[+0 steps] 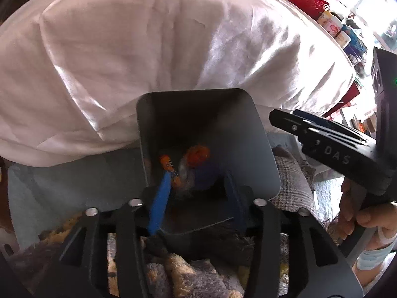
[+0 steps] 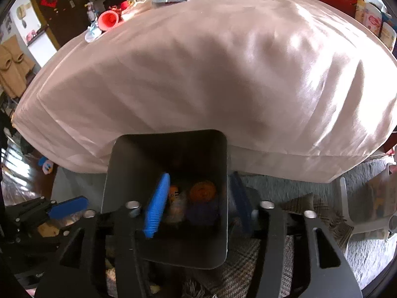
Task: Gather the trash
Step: 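Lower both tools into the bin and release the funnel and wrapper, then raise both tools back over the table toward the remaining trash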
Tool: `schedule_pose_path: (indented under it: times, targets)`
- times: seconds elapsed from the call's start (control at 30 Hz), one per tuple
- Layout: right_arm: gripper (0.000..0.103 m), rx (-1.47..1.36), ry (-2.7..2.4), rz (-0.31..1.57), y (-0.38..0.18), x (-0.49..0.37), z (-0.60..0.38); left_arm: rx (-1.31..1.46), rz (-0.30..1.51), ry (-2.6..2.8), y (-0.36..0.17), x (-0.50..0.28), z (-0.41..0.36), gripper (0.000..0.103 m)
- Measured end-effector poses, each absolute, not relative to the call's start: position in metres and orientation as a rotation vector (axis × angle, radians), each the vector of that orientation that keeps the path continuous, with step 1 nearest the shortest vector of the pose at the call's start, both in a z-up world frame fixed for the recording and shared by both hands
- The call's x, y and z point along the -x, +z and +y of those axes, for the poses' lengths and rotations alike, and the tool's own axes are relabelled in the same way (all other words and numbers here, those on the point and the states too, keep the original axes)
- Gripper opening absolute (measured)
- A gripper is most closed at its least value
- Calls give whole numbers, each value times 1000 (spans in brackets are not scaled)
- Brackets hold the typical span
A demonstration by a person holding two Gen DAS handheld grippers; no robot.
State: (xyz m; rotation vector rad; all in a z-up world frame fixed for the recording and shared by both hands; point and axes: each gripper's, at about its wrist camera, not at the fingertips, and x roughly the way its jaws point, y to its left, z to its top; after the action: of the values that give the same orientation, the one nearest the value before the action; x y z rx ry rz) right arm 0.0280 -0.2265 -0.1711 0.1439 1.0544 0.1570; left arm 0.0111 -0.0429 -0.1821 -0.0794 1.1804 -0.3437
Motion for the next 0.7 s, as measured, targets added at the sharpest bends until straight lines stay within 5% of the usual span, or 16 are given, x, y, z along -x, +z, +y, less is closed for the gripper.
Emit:
schedule_pose_path:
  times: [0.17,0.27,0.7]
  targets:
    - [92,-133,153,1033,-162,-28,-231,54,1158,-321,-172,-9,-41,82]
    - [94,-130,158,1007,-150,-30,-234,46,1139,-322,-159,-8,-40,95]
    - [98,-67,156,777,-53,-65,-247,34,967,-230,-75,-34,6,95]
